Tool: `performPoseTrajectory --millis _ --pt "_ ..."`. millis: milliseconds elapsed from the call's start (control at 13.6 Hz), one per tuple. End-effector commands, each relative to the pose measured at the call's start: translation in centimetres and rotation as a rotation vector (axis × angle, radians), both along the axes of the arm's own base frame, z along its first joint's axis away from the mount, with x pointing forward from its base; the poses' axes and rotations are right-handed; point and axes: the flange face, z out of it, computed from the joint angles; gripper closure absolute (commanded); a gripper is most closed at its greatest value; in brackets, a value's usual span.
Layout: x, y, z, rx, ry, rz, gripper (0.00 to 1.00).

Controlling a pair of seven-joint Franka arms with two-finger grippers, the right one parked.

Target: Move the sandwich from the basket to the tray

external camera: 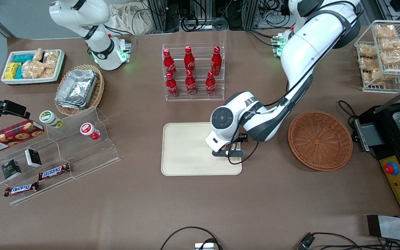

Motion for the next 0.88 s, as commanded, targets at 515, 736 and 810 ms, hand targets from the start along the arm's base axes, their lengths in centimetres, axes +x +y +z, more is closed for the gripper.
performPoseTrajectory --millis 515,736,810 --pt "6.2 8.7 14.9 0.048 -0.116 0.277 0.00" --pt "7.2 14.2 19.3 0.020 -0.073 0.242 0.00" --pt "7.6 16.1 20.5 0.008 -0.068 0.239 0.00"
